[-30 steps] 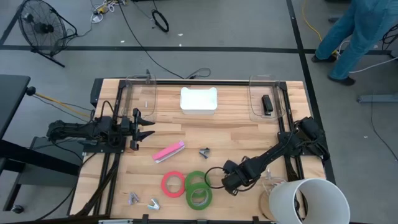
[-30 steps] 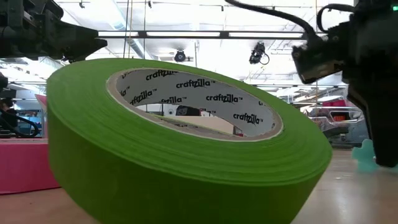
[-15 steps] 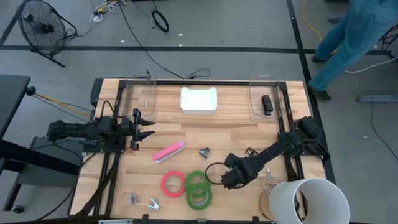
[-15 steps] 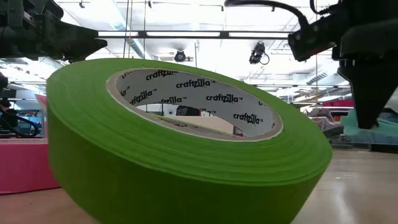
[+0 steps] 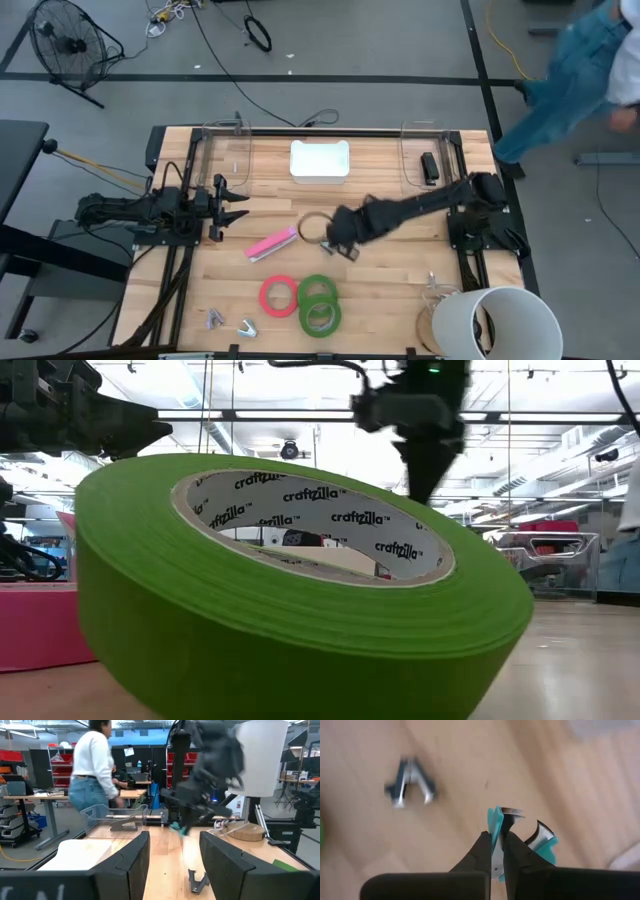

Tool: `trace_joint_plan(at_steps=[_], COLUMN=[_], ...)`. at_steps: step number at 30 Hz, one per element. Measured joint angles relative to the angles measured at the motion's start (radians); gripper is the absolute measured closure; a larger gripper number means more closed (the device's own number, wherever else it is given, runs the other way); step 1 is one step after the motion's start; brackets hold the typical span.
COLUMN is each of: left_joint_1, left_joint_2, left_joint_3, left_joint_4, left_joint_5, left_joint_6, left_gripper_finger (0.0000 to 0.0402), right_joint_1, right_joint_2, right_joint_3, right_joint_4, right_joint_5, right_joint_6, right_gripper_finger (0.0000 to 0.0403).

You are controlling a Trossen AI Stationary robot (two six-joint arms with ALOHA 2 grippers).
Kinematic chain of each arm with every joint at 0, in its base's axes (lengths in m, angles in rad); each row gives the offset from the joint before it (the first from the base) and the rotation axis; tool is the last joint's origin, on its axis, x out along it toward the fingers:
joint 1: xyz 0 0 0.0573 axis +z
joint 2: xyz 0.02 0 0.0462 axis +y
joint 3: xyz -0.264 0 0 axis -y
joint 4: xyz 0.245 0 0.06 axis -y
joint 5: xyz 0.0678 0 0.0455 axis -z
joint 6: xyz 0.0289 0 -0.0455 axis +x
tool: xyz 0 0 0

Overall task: Pick and place Stapler, Stapler remover, tape
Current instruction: Put the blue staple remover into the white bin

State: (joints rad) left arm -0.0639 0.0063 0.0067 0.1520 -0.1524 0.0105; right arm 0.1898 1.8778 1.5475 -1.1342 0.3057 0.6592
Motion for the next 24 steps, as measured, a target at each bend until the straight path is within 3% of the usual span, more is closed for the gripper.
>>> trace_joint_plan(at_steps=[11,18,24], left_joint_1=[0.000,0.000,0.000], left_joint_2=[0.000,0.000,0.000], left_joint_3=[0.000,0.000,0.000], left_joint_4=[0.001,0.002,0.014], left_joint_5=[0.000,0.000,0.000], left_joint_6=[0.001,0.002,0.003], left_gripper_finger=[0.0225,0.0225,0.0225], right_joint_1=[-0.292,-0.460,-0.546], right_joint_2=[-0.001,0.000,0.006], right_joint_3=[0.221,0.228,0.228], right_joint_4=[0.074,0.252,0.291], right_joint_5=[-0.061,-0.141,-0.209], right_joint_6=[-0.264,-0.330,-0.332], right_gripper_finger=[0.0392,0.0392,0.0392])
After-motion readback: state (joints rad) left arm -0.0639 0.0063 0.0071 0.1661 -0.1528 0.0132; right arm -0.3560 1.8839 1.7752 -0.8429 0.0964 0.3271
